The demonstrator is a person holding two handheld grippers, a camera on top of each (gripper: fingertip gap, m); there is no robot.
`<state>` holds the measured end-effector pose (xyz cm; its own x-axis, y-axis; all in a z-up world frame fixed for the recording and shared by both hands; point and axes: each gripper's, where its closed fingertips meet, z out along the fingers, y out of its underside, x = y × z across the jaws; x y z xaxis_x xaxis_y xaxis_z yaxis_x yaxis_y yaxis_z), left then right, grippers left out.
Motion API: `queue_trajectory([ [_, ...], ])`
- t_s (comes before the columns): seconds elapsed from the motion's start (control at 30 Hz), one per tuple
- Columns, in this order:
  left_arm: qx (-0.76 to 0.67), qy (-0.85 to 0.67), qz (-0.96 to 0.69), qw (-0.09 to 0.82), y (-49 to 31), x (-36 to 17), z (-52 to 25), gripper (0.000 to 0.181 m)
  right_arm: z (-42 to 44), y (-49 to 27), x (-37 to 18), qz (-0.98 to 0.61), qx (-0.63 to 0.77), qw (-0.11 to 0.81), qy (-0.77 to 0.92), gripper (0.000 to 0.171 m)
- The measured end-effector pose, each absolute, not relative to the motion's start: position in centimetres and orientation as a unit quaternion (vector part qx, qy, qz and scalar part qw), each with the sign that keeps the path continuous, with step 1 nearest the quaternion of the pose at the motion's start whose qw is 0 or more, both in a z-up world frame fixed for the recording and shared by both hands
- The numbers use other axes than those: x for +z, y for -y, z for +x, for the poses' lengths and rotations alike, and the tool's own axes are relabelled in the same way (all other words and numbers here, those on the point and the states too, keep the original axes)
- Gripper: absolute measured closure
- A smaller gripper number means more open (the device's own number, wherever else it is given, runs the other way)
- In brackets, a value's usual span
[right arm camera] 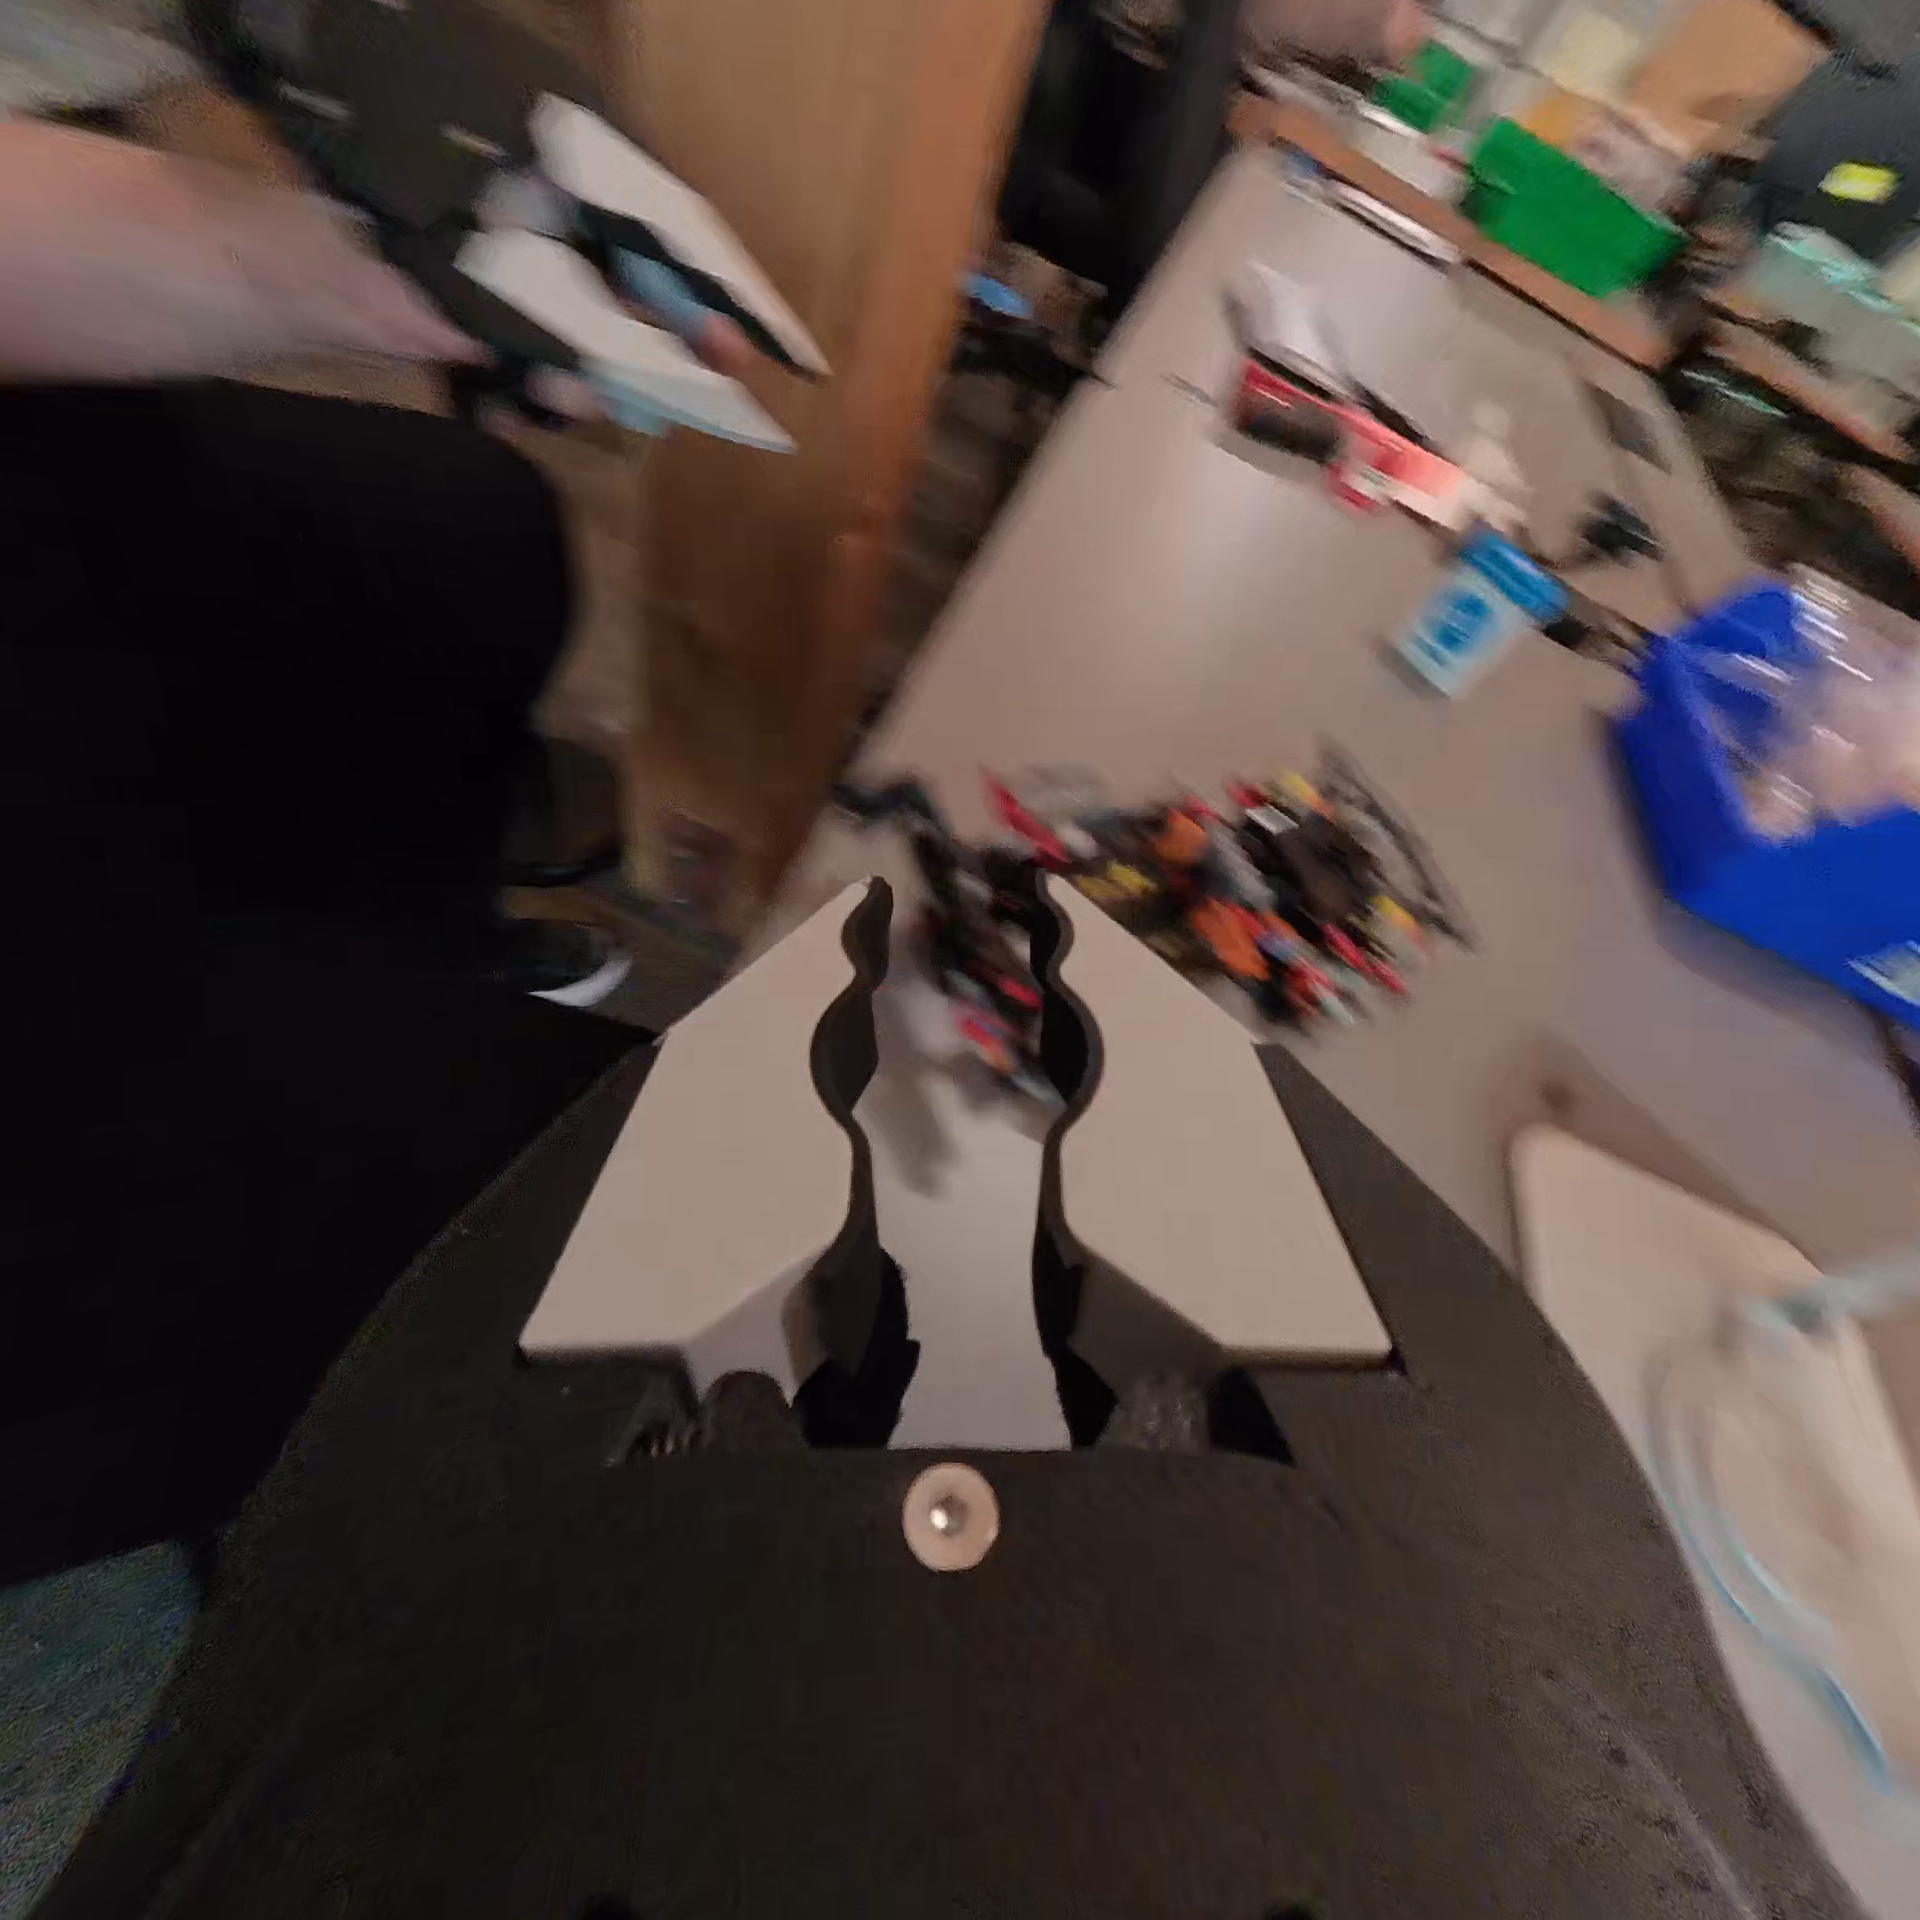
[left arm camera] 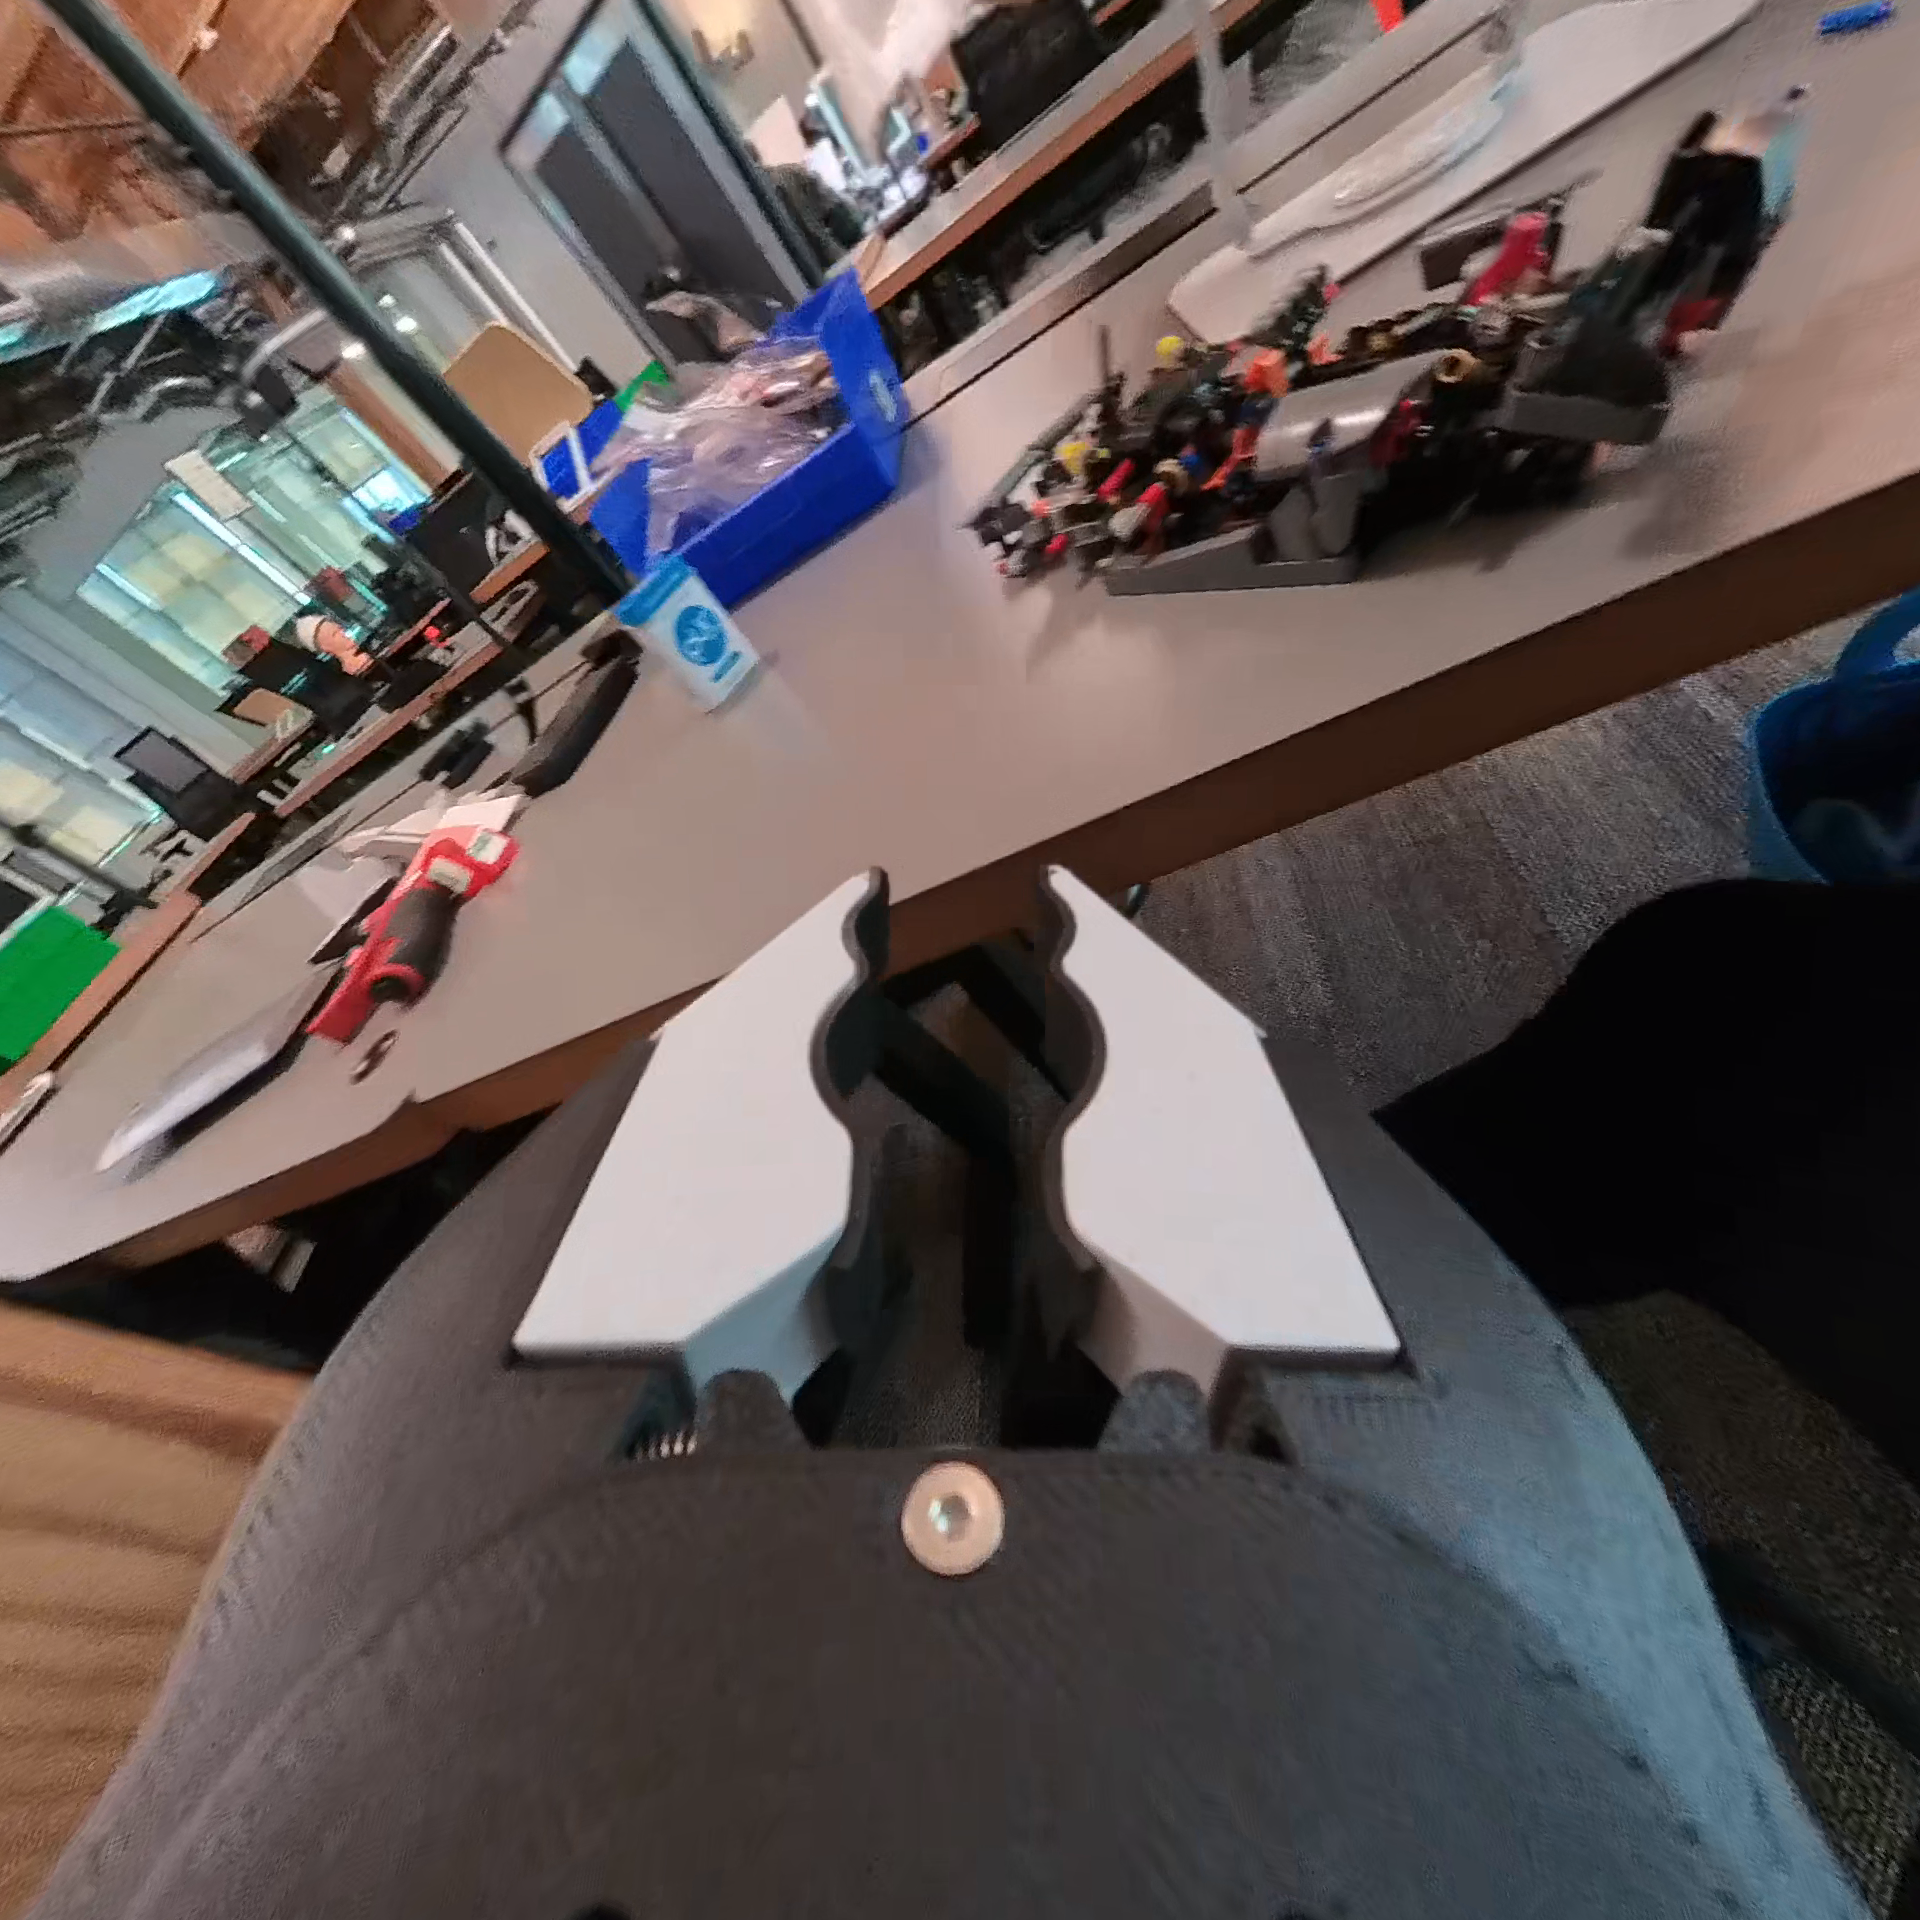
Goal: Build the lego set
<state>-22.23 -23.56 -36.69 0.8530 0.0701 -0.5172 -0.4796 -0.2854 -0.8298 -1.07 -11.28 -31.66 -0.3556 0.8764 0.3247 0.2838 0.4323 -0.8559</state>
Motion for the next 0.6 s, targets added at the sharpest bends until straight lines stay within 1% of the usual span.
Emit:
queue_trajectory([
  [0.07,0.238,-0.114,-0.768,0.583,25.0,-35.4,-23.4,0.156,-0.6,17.9,-30.9,-0.342,0.377,0.365,0.78,0.142],
  [0.17,0.235,-0.081,-0.772,0.585,26.6,-35.2,-24.9,0.157,-0.7,25.7,-32.8,-0.291,0.35,0.322,0.83,0.144],
  [0.27,0.245,-0.067,-0.788,0.56,27.6,-36.8,-25.3,0.158,-1.8,26.7,-38.0,-0.296,0.267,0.327,0.857,0.15],
  [0.33,0.252,-0.073,-0.804,0.533,28.3,-38.5,-25.0,0.159,-2.5,27.0,-41.9,-0.321,0.274,0.314,0.85,0.148],
  [0.37,0.258,-0.078,-0.812,0.517,28.7,-39.5,-25.0,0.159,-3.1,26.2,-44.2,-0.337,0.244,0.325,0.849,0.146],
  [0.4,0.263,-0.08,-0.821,0.5,29.1,-40.4,-25.1,0.16,-3.8,24.6,-46.2,-0.349,0.197,0.362,0.842,0.148],
  [0.43,0.265,-0.078,-0.829,0.486,29.7,-41.3,-25.4,0.159,-4.3,23.9,-47.2,-0.348,0.153,0.371,0.847,0.154],
  [0.47,0.262,-0.073,-0.836,0.476,30.2,-42.2,-25.6,0.16,-5.1,24.7,-46.8,-0.333,0.175,0.368,0.85,0.15],
  [0.5,0.257,-0.066,-0.842,0.469,30.7,-43.0,-25.8,0.16,-5.9,25.8,-46.1,-0.328,0.223,0.359,0.845,0.164],
  [0.57,0.255,-0.054,-0.854,0.451,31.9,-44.5,-26.6,0.16,-6.8,27.0,-46.7,-0.325,0.242,0.316,0.858,0.157],
  [0.6,0.254,-0.047,-0.859,0.443,32.5,-45.1,-27.1,0.16,-7.3,27.7,-47.4,-0.312,0.243,0.31,0.864,0.16],
])
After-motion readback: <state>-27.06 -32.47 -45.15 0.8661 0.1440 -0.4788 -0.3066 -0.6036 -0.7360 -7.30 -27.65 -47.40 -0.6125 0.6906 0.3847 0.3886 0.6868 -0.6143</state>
